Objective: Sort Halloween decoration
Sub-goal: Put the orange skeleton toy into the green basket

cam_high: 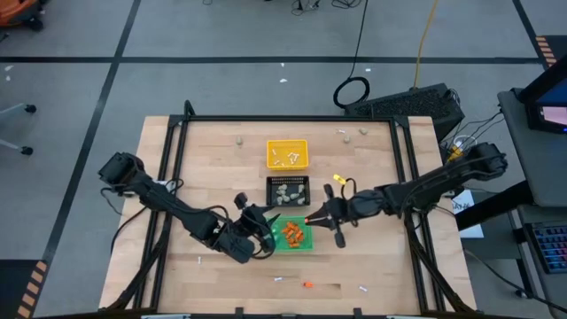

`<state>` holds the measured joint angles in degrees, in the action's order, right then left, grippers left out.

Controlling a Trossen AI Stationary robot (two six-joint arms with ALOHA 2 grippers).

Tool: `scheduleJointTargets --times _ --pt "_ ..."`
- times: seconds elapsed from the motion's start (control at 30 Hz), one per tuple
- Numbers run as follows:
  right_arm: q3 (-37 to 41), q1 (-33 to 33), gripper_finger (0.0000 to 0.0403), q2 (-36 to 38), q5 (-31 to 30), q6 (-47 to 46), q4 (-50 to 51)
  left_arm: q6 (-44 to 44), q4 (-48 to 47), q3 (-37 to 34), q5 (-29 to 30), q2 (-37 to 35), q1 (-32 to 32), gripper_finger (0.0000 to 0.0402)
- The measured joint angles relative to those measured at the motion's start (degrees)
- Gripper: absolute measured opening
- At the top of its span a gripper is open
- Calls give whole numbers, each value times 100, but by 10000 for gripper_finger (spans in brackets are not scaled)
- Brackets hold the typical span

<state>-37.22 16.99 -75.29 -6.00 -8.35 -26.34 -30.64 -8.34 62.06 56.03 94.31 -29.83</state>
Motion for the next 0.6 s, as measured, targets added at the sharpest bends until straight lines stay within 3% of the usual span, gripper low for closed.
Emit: scheduleJointTargets --times 0.27,0.6 --pt "-54 -2 18 -734 2 -459 -41 -648 -1001 -2 -61 -383 -285 122" --pt "-49 46 18 -1374 4 -445 -384 -810 -1091 -2 -387 -416 -369 122"
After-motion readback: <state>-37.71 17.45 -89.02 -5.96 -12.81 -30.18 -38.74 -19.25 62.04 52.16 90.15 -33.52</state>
